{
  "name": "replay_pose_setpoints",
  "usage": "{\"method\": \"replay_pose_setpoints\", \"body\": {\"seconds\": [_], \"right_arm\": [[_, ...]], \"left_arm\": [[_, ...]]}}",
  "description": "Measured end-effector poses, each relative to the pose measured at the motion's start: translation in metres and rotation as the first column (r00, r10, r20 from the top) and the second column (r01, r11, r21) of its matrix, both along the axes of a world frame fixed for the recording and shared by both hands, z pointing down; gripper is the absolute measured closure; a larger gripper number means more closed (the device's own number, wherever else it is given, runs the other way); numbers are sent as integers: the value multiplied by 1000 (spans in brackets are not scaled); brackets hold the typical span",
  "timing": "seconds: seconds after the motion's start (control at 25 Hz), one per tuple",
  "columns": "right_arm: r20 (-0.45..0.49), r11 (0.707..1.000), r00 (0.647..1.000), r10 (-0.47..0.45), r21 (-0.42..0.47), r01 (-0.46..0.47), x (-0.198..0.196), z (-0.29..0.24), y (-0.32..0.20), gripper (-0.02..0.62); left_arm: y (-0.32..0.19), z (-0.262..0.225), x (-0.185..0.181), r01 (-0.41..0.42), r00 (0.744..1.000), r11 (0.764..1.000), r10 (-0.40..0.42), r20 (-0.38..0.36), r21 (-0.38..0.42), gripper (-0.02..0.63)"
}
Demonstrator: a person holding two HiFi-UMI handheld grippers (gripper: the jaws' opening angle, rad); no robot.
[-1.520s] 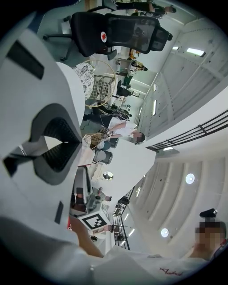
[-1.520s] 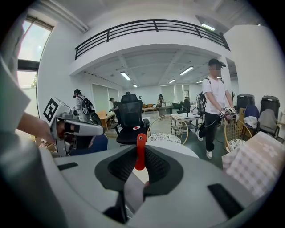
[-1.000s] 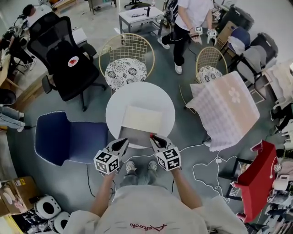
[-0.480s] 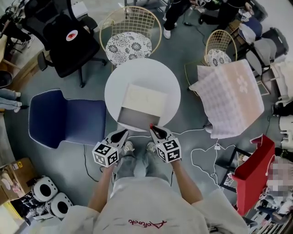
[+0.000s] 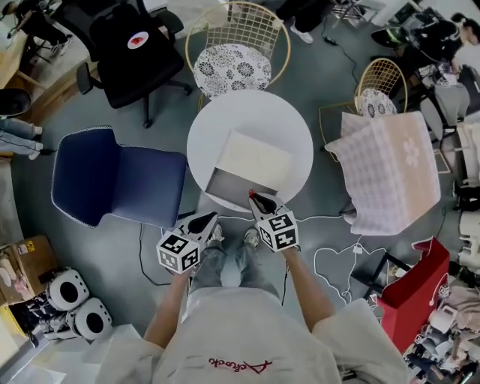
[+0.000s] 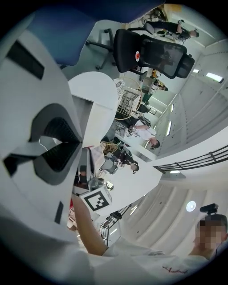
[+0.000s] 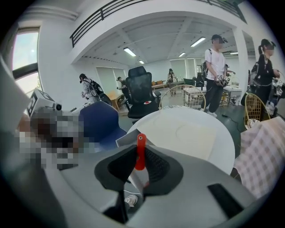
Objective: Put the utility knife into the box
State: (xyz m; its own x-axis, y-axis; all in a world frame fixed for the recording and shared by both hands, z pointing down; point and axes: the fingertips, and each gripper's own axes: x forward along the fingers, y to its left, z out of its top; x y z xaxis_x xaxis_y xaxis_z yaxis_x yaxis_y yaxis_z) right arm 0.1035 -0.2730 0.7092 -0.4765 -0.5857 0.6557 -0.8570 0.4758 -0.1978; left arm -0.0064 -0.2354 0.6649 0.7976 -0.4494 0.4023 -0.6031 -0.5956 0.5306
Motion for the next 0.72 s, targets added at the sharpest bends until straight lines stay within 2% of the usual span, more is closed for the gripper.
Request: {"method": "replay_pose_setpoints", "body": {"seconds": [0.36,0.72], "right_arm": [[-81,989,988,-129,-79,123,-27,43,-22,532],[-183,956,945,-270,-164,242,-39,83,-32,532]], "left_arm": [[3,3,-22,67,998,998,-67,-1,-16,595],[5,5,-33,112,994,993,-113,-10,-32,595]]}}
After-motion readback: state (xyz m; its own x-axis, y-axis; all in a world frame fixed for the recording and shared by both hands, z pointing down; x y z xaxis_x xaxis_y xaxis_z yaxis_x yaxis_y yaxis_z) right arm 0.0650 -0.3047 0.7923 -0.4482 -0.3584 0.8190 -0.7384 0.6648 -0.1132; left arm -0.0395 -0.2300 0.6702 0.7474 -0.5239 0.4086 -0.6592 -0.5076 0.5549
